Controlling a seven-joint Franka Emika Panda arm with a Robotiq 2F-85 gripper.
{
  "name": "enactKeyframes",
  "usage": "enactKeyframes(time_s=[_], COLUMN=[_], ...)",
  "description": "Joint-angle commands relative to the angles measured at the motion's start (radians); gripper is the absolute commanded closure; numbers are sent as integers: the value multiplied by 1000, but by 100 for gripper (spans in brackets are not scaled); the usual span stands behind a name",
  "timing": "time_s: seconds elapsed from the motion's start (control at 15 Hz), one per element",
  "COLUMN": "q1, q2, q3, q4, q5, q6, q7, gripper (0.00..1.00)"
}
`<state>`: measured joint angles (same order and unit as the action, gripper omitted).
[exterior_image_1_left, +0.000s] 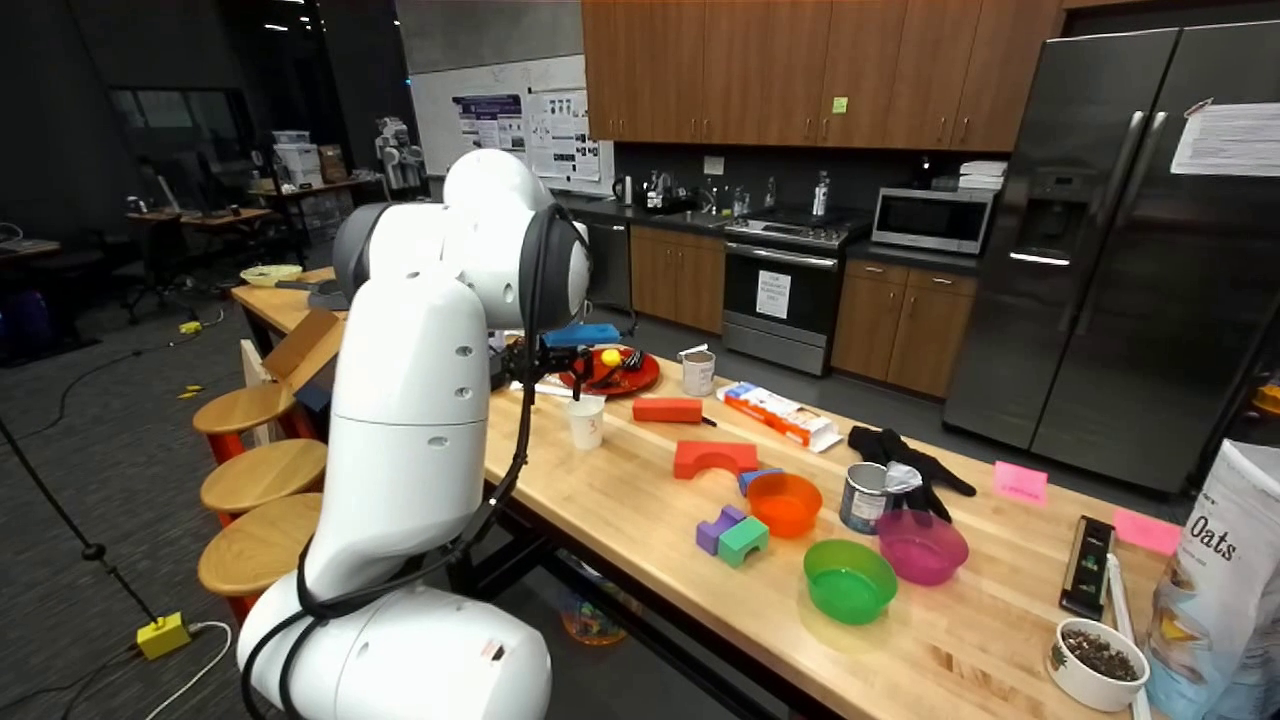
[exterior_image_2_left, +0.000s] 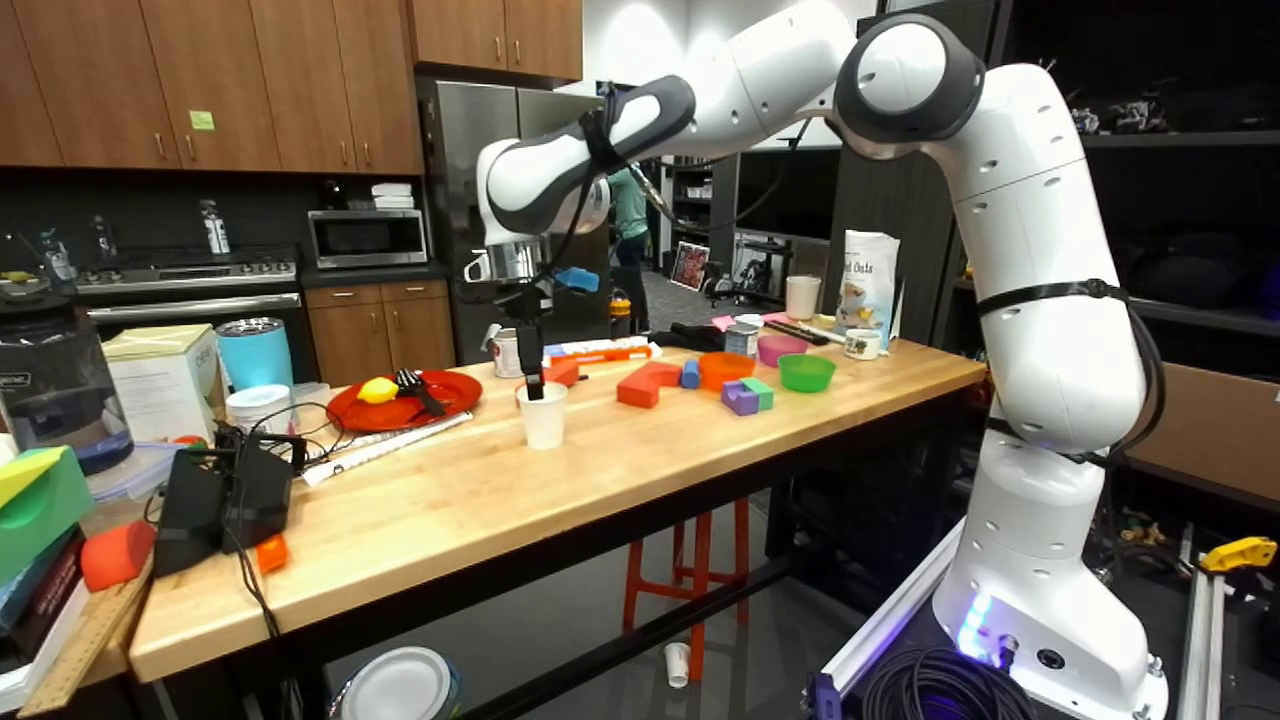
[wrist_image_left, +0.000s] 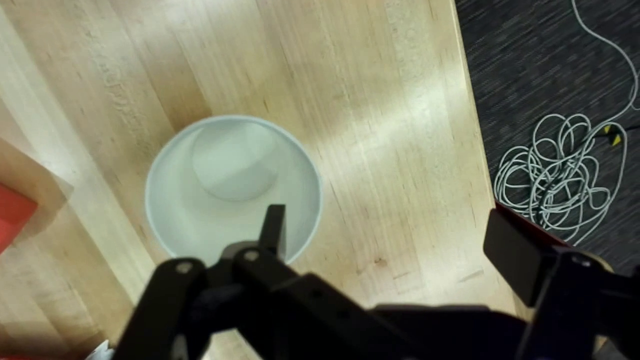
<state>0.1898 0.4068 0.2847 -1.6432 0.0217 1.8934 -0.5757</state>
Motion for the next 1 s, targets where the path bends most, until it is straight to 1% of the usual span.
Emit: enactKeyframes(time_s=[0.0,0.53,0.6,0.67,0.73,0.93], q1=[-3,-10,-11,-11,-12,-12], q2=[60,195,207,215,224,236], q3=[-2,9,10,11,11,9], q4=[80,191,200,204,210,226], q5=[11,52,61,70,78,92], q6=[-46,-45,-43,-38,-38,-56], q7=[-32,-108,-112,-114,-111,-102], gripper=[0,0,25,26,31,54])
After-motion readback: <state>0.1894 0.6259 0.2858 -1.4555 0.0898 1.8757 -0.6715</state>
